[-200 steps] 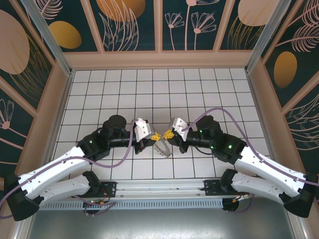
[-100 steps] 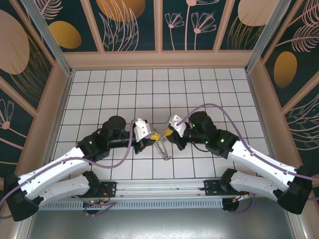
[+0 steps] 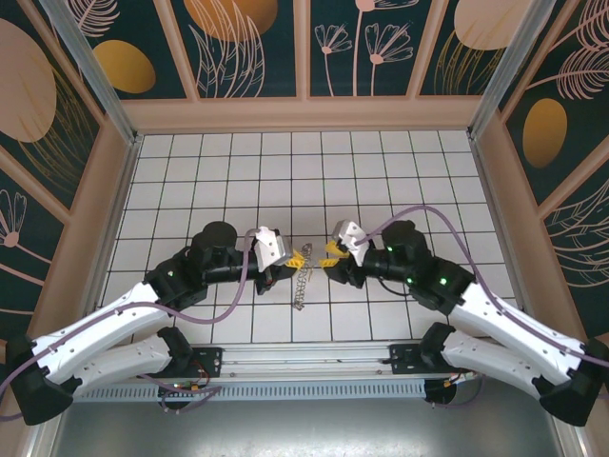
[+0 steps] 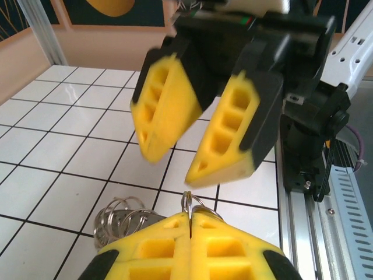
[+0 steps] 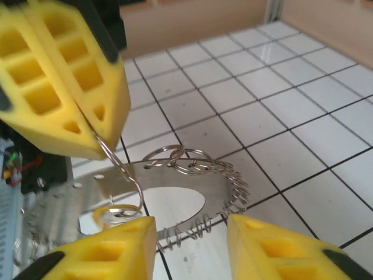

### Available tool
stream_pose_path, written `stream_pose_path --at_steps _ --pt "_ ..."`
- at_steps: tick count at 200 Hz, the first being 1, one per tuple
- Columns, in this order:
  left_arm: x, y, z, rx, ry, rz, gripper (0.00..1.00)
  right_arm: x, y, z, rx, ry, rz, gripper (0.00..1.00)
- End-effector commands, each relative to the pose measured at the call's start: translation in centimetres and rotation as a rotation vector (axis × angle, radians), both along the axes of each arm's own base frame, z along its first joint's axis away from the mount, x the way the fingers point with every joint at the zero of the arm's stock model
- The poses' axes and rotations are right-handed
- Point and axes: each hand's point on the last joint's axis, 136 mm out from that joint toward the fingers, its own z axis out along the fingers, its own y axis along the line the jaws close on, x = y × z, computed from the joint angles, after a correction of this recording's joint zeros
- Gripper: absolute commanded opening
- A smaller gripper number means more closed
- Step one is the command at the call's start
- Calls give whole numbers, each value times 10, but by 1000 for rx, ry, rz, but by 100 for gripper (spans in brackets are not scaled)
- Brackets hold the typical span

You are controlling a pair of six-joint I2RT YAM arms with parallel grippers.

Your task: Put the keys on the keyring

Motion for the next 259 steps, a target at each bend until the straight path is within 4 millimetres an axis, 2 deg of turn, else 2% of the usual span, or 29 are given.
stream_pose_path --at_steps 1,62,109,174,218,229,243,259 --pt "-11 -4 20 -82 -28 -63 0 -6 -2 27 100 -87 1 44" --pt "-22 -5 30 -124 -24 -120 0 -35 21 34 154 -133 178 45" --pt "-27 -3 34 -139 -26 -134 0 -39 26 28 136 -121 210 44" --pt "-29 -3 36 -148 -25 -146 0 -41 27 25 133 -128 228 21" --pt "-29 -4 35 -146 -19 -152 0 -43 29 24 133 -126 243 17" --pt "-29 -4 36 -147 -19 -151 0 -43 29 22 128 -126 245 11" --pt "-27 -5 34 -140 -15 -144 0 -42 28 24 126 -134 237 0" --pt "-18 -5 27 -100 -8 -98 0 -38 26 27 120 -147 210 0"
